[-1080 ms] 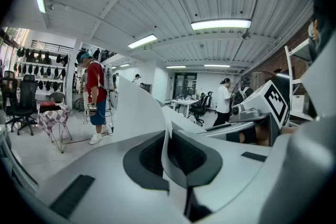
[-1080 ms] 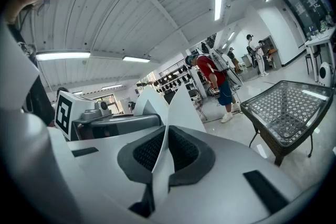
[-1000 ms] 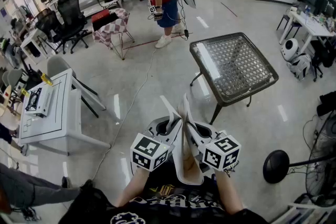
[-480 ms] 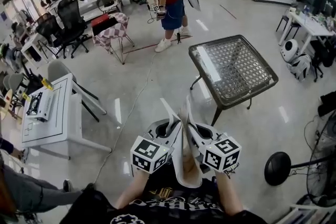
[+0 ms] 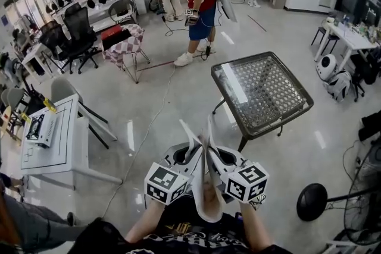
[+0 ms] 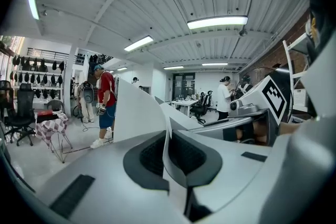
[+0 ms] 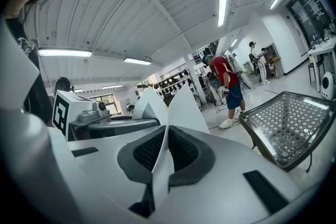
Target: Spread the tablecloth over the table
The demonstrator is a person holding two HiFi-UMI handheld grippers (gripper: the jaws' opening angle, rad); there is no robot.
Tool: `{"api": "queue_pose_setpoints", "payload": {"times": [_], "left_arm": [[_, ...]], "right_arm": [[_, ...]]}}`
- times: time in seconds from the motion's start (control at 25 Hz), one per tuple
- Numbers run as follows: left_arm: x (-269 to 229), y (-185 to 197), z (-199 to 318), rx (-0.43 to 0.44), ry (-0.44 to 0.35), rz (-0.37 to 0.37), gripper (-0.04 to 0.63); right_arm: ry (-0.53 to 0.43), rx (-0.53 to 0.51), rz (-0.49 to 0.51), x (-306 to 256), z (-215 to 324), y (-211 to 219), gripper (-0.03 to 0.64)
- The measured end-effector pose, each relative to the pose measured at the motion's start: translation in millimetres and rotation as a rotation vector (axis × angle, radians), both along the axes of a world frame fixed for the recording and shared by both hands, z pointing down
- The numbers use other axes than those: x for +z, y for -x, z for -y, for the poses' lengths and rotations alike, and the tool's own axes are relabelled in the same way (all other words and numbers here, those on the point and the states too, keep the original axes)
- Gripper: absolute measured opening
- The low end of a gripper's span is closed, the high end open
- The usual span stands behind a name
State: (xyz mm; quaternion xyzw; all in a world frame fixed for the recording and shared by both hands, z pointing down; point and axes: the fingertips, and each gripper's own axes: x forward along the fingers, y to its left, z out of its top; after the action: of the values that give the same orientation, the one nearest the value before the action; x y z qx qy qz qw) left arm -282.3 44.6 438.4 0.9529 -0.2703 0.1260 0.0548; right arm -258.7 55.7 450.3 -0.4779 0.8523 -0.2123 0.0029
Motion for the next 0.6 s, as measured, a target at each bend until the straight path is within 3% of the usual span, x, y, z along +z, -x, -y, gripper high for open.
{"api": "queue_pose_setpoints", "payload": {"times": [0.32, 0.6], "left_arm": [[12, -26, 66, -0.021, 0.021, -0.005, 0.031], [19, -54, 152, -0.064, 0.044, -0.011, 0.032]], "right_arm": [[0.01, -0.031, -0.022, 7, 66, -24, 0.015], [0.044, -0.093, -0.087, 13, 154, -46, 0.015]]}}
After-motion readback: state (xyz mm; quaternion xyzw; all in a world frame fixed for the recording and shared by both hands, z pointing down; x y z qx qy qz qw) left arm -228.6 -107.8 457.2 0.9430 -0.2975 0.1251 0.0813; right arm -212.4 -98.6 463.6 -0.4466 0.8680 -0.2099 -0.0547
